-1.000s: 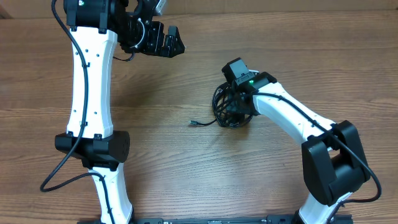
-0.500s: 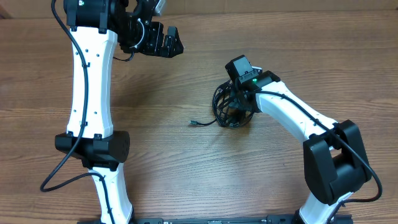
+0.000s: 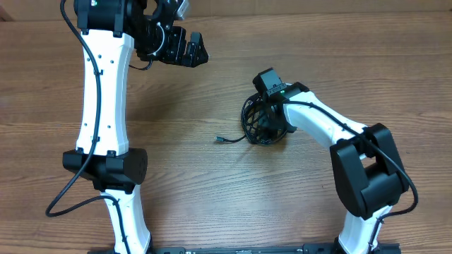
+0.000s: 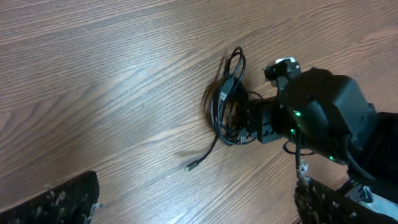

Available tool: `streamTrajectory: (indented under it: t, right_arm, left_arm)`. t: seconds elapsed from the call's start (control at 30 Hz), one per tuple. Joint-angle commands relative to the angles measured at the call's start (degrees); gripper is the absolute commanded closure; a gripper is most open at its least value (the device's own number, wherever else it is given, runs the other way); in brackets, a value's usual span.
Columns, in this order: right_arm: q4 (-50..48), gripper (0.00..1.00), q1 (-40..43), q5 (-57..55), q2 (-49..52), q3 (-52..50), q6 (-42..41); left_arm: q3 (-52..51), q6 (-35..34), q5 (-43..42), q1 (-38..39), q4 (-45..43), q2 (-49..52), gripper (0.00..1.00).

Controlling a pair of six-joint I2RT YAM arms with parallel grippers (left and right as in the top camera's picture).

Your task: Untangle cables

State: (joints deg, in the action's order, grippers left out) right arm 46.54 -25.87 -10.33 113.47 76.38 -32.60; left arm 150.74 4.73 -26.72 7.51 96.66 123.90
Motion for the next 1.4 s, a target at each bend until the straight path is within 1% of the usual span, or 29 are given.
streamTrajectory:
  t: [0.0,0.03,0.1,0.17,0.2,0.27,0.3,0.53,0.63,0.83,1.03,1.2,1.27,1.37]
  right_arm:
    - [-0.2,0.5,0.2,-0.2,1.2,-0.3,0.0]
    - [-0.2,0.53,0.2,-0.2,1.5,-0.3,0.0]
    - [-0.2,0.61,0.2,-0.2,1.5,-0.3,0.1]
    - [-0.3,0.72,0.2,-0.2,1.5,-0.3,0.1]
    - [-0.4,0.81,0.2,-0.2,1.5,-0.3,0.0]
    - [-0.5,0.94,0.2,-0.2,1.5,-0.3,0.0]
    - [-0.6,0.96,0.2,-0.2,1.5,-0.3,0.0]
    - [-1.1,0.96,0.2,-0.2,1.5,-0.2,0.1]
    - [-0.3,0.96,0.2,-0.1,0.9,1.1,1.6]
    - [5.9,0.96,0.2,0.0,-3.5,9.3,4.2]
    - [11.5,0.96,0.2,0.0,-7.6,16.2,5.5]
    - [13.3,0.96,0.2,0.1,-10.5,16.7,6.6]
    - [13.9,0.96,0.1,0.1,-12.0,16.7,6.8]
    - [14.1,0.96,0.1,0.1,-14.9,16.7,7.1]
  left_arm:
    - [-0.4,1.6,0.4,0.5,0.1,-1.3,0.0]
    - [-0.4,1.6,0.4,0.4,0.1,-1.3,0.0]
    - [-0.4,1.6,0.4,0.4,0.1,-1.3,0.0]
    - [-0.4,1.7,0.4,0.4,0.1,-1.3,0.0]
    - [-0.4,1.7,0.6,0.4,0.1,-1.3,0.0]
    - [-0.4,1.7,1.6,0.4,0.1,-1.3,0.0]
    - [-0.4,1.7,2.0,0.4,0.1,-1.3,0.0]
    - [-0.4,1.7,2.1,0.4,0.1,-1.3,0.0]
    - [-0.4,1.7,2.3,0.4,0.0,-1.3,0.0]
    - [-0.4,1.7,3.1,0.6,-1.6,-1.3,0.0]
    - [-0.4,1.4,2.4,2.5,-5.6,0.2,0.0]
    - [-0.4,1.5,-1.6,4.2,-8.0,3.5,0.01]
    - [-0.4,1.7,-2.5,4.8,-9.0,5.1,0.04]
    - [-0.4,4.3,-7.6,5.7,-10.1,8.2,0.04]
